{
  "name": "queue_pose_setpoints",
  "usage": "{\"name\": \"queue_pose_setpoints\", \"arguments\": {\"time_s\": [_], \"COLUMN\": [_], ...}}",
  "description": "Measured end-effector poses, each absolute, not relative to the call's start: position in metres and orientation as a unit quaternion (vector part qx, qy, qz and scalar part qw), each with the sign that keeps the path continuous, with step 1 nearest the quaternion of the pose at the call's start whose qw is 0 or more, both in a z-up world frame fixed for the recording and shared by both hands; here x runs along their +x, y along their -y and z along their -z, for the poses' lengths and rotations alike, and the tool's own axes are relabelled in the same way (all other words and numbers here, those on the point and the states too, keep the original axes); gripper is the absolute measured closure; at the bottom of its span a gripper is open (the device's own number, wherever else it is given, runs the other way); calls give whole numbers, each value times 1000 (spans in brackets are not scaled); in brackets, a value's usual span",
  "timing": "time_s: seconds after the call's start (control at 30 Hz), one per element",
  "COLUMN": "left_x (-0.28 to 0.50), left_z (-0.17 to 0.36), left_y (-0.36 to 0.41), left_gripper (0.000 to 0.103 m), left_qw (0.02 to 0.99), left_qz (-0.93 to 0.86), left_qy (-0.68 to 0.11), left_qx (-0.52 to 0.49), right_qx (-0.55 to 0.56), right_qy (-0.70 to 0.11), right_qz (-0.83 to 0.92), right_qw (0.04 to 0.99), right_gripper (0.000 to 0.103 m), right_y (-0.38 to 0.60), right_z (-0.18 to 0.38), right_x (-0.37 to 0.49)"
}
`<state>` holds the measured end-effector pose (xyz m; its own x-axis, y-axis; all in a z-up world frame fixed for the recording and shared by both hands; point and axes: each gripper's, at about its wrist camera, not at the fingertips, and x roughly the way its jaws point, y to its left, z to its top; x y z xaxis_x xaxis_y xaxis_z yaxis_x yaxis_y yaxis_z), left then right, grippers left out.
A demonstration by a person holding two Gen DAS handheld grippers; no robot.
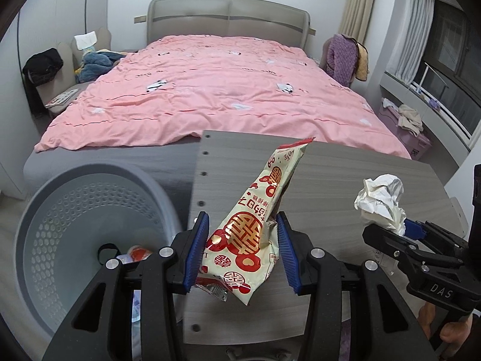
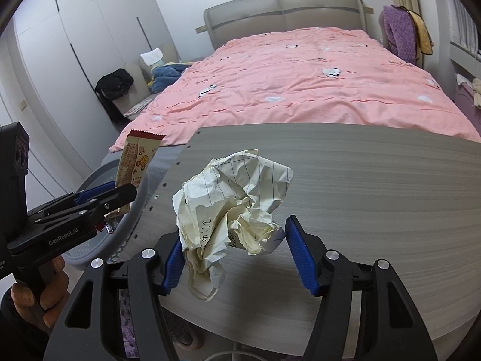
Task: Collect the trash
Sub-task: 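Lift the wrapper and tissue and carry both over the grey basket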
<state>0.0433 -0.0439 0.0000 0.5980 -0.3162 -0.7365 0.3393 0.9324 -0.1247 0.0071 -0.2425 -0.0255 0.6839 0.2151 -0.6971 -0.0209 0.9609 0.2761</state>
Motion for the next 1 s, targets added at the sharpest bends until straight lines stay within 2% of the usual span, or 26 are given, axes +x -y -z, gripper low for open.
{"name": "queue_pose_setpoints", "arguments": {"time_s": [0.63,1.0], "left_x": [54,63], "left_z": [-4,8], "left_y": [-97,-133], "left_gripper": [59,59], "left_qw": [919,916], "left_qz": [69,32], "left_qy": [-388,-398], "left_qx": [-22,-34], "right_qx": [64,39], "right_qy": [-404,-411], "right_qz": [-162,-211], "right_qw": [898,886], "right_gripper": [43,42], "right_y": [109,49], "right_z": [11,10], "right_x": [51,72]}}
